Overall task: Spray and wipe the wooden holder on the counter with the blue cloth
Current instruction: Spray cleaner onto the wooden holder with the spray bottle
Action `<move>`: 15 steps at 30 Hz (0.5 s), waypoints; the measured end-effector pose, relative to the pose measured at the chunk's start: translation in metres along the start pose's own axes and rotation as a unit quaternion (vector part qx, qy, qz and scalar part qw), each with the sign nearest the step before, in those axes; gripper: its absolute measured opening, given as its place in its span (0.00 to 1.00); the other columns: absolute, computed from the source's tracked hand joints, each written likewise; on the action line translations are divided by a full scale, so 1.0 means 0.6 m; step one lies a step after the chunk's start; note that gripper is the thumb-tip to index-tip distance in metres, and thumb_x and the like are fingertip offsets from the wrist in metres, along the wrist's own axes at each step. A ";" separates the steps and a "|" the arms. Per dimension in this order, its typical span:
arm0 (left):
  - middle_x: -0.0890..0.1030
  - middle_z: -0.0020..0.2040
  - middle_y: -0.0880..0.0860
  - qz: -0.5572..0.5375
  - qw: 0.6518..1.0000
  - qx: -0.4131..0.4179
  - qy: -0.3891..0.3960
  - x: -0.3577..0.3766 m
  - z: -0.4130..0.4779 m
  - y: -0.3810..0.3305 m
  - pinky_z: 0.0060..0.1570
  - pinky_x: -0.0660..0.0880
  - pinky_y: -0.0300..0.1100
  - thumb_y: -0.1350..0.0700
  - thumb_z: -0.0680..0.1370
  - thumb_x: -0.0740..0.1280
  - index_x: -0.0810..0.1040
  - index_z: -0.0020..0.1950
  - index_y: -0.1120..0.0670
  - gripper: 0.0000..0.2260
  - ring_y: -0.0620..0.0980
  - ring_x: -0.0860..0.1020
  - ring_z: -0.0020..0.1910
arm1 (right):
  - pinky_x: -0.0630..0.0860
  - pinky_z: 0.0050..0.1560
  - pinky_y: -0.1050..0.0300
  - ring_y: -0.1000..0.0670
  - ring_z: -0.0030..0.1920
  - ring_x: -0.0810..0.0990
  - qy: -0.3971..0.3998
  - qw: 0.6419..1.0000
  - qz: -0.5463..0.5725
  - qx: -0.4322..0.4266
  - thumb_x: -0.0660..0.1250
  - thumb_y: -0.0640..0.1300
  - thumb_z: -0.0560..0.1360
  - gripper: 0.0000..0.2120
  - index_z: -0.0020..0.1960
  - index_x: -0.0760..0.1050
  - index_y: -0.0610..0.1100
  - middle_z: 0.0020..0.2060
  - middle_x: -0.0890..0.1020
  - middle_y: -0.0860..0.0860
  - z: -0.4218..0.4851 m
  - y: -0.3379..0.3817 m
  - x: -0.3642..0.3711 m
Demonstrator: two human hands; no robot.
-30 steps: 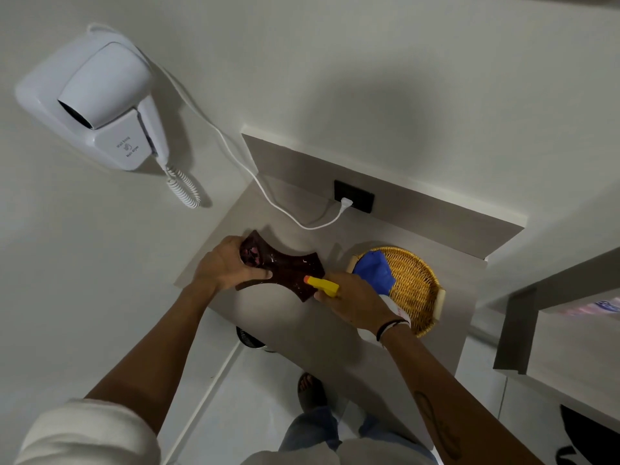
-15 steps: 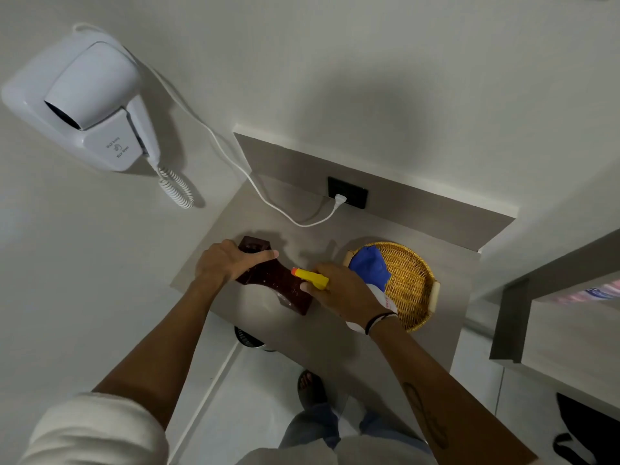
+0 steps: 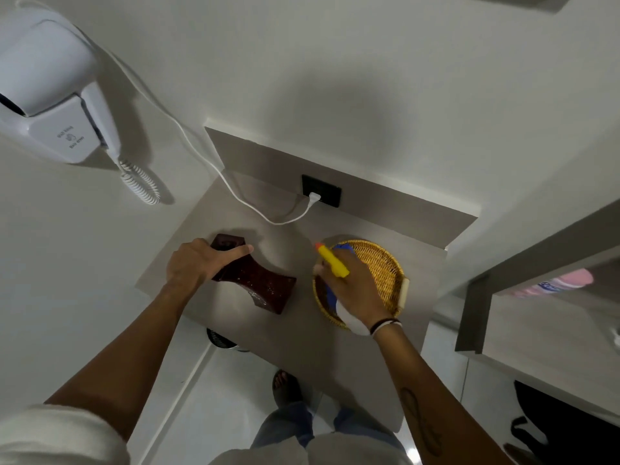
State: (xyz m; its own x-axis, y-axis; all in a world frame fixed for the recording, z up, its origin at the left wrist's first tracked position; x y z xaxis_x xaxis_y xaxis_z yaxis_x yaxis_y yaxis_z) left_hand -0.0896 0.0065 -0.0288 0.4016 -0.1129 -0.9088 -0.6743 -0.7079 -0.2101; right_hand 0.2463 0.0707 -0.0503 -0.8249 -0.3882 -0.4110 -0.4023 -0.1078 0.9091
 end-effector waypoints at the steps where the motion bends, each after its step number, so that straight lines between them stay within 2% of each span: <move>1: 0.82 0.37 0.55 -0.001 1.000 0.000 -0.003 0.001 -0.002 -0.001 0.42 0.80 0.50 0.10 0.49 0.58 0.78 0.42 0.55 0.51 0.55 0.81 0.36 | 0.75 0.51 0.63 0.54 0.53 0.81 -0.041 0.998 0.027 0.025 0.68 0.56 0.81 0.10 0.60 0.78 0.56 0.52 0.83 0.54 0.000 -0.016 -0.031; 3: 0.82 0.36 0.54 -0.003 1.000 0.005 -0.013 0.001 -0.007 -0.005 0.42 0.81 0.50 0.10 0.50 0.59 0.79 0.41 0.55 0.49 0.54 0.81 0.35 | 0.76 0.54 0.68 0.58 0.56 0.81 -0.108 0.990 0.078 0.049 0.68 0.52 0.82 0.14 0.67 0.77 0.55 0.55 0.82 0.54 0.002 -0.042 -0.081; 5: 0.82 0.35 0.53 -0.004 0.999 0.023 -0.022 0.001 -0.011 -0.013 0.38 0.80 0.48 0.10 0.52 0.59 0.79 0.40 0.53 0.47 0.53 0.81 0.34 | 0.78 0.61 0.60 0.52 0.58 0.81 -0.154 0.979 0.115 0.068 0.68 0.48 0.82 0.18 0.72 0.74 0.49 0.59 0.82 0.49 0.006 -0.069 -0.115; 7: 0.82 0.33 0.52 -0.005 0.999 0.038 -0.024 0.001 -0.016 -0.022 0.34 0.76 0.45 0.11 0.53 0.60 0.79 0.39 0.52 0.45 0.51 0.81 0.33 | 0.78 0.65 0.53 0.46 0.62 0.80 -0.184 0.971 0.126 0.089 0.68 0.46 0.82 0.20 0.72 0.72 0.46 0.63 0.80 0.45 0.008 -0.093 -0.131; 8: 0.82 0.33 0.51 -0.005 0.999 0.045 -0.025 0.001 -0.018 -0.026 0.33 0.74 0.44 0.11 0.53 0.60 0.79 0.39 0.52 0.45 0.51 0.80 0.32 | 0.78 0.64 0.55 0.45 0.63 0.79 -0.194 0.968 0.124 0.095 0.69 0.46 0.82 0.20 0.72 0.72 0.45 0.64 0.79 0.45 0.009 -0.101 -0.134; 10: 0.81 0.33 0.51 -0.004 0.998 0.057 -0.025 0.001 -0.022 -0.034 0.32 0.73 0.43 0.11 0.53 0.60 0.79 0.39 0.51 0.44 0.50 0.80 0.32 | 0.76 0.58 0.66 0.47 0.62 0.79 -0.209 0.967 0.110 0.098 0.69 0.46 0.82 0.20 0.72 0.70 0.46 0.65 0.78 0.45 0.011 -0.112 -0.133; 12: 0.81 0.34 0.51 -0.002 0.998 0.065 -0.024 0.001 -0.026 -0.040 0.32 0.73 0.43 0.11 0.53 0.60 0.78 0.39 0.51 0.44 0.50 0.80 0.33 | 0.76 0.50 0.74 0.53 0.58 0.79 -0.221 0.966 0.092 0.099 0.69 0.47 0.82 0.22 0.74 0.68 0.46 0.66 0.76 0.47 0.010 -0.121 -0.131; 13: 0.81 0.34 0.50 -0.001 0.997 0.069 -0.025 0.001 -0.029 -0.043 0.33 0.73 0.44 0.11 0.53 0.60 0.78 0.40 0.51 0.44 0.50 0.80 0.33 | 0.76 0.47 0.78 0.56 0.56 0.79 -0.223 0.966 0.087 0.097 0.68 0.46 0.82 0.23 0.75 0.67 0.46 0.66 0.75 0.49 0.007 -0.126 -0.129; 15: 0.81 0.35 0.50 0.001 0.997 0.074 -0.026 0.000 -0.033 -0.045 0.34 0.75 0.45 0.11 0.53 0.61 0.78 0.40 0.51 0.44 0.49 0.80 0.34 | 0.75 0.48 0.79 0.58 0.55 0.78 -0.215 0.969 0.075 0.090 0.68 0.46 0.82 0.26 0.77 0.64 0.48 0.66 0.72 0.53 0.000 -0.137 -0.119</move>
State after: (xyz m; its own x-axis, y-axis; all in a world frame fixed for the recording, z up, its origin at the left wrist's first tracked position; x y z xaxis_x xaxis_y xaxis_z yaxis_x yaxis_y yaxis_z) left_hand -0.0591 0.0119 -0.0158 0.3699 -0.0757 -0.9260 -0.7606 -0.5970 -0.2550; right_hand 0.3384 0.1075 -0.0956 -0.9531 0.0351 -0.3005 -0.2960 0.0977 0.9502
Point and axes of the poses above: each hand's wrist, its own z-axis towards the middle knuckle, its own x-axis out of the palm, y = z × x, the point moved 9 cm from there along z, towards the middle knuckle
